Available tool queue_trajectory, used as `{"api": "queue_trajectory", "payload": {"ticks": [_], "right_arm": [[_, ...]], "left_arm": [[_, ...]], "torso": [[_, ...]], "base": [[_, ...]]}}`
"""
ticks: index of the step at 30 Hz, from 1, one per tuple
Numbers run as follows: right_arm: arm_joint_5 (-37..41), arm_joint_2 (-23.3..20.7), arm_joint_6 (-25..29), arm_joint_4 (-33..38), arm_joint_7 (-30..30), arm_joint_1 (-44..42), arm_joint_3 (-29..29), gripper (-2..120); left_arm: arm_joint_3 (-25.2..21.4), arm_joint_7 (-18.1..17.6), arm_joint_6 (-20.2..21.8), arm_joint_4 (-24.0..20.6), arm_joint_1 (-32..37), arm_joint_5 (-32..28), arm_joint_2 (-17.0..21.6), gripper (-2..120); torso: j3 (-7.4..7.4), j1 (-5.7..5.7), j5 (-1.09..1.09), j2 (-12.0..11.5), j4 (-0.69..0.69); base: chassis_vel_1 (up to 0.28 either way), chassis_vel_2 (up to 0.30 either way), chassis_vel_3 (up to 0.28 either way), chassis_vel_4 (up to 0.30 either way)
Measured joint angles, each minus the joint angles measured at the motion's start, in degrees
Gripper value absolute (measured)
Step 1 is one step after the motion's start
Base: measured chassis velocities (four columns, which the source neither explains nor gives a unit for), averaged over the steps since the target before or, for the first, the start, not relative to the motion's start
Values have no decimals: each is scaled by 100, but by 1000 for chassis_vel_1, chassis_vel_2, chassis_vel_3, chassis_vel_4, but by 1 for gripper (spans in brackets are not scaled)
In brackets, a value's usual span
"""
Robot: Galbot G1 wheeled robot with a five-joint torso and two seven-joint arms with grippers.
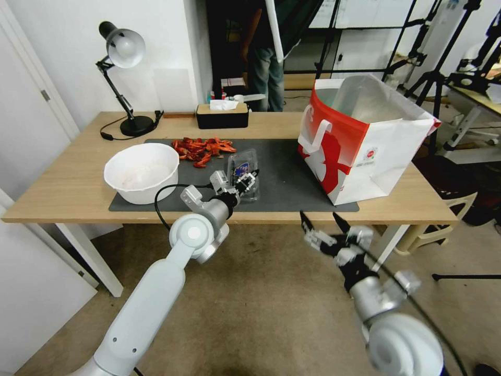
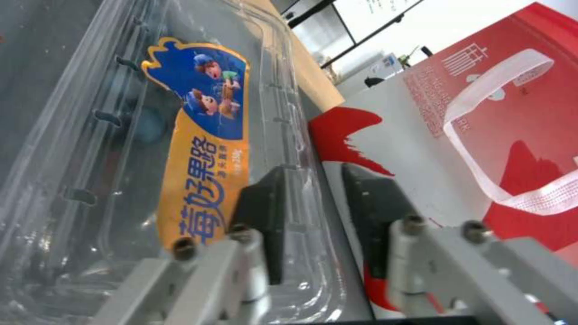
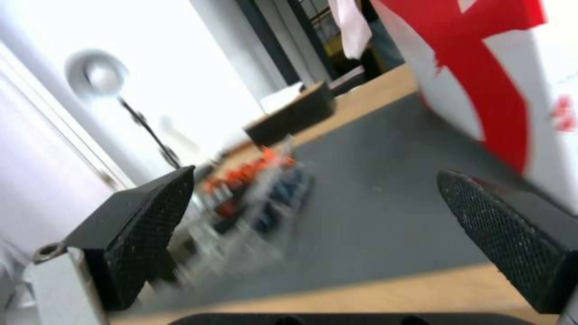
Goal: Close the takeout container lid, then place the container into the takeout bag.
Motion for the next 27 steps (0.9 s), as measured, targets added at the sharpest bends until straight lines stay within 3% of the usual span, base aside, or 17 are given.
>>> {"api": "queue_trajectory", "payload": {"ticks": [1, 3, 7, 11, 16, 27], "right_arm": [[0, 0, 0, 0, 0, 0, 0, 100], [977, -101, -218, -150, 227, 462, 25, 100], [2070, -195, -449, -572, 608, 1253, -57, 100], [2731, -193, -656, -1043, 954, 1982, -247, 100], [3065, -129, -909, -1477, 1341, 2587, -487, 100], [3379, 90, -2152, -2789, 2373, 4218, -1216, 100]], "left_arm": [[0, 0, 0, 0, 0, 0, 0, 24], [8, 0, 9, 14, 22, 24, 3, 15], [8, -2, 23, 38, 49, 61, 12, 0], [-8, -5, 27, 61, 53, 95, 21, 0], [-19, -6, 30, 81, 53, 131, 53, 0], [-26, 31, 44, 77, 146, 263, 68, 0]], "torso": [[0, 0, 0, 0, 0], [0, 0, 0, 0, -1], [0, 0, 0, 0, 0], [1, 1, 0, 0, 1], [0, 0, 0, 0, 1], [0, 1, -1, 1, 1]], "base": [[0, 0, 0, 0], [0, 0, 0, 0], [0, 0, 0, 0], [0, 0, 0, 0], [0, 0, 0, 0], [0, 0, 0, 0]]}}
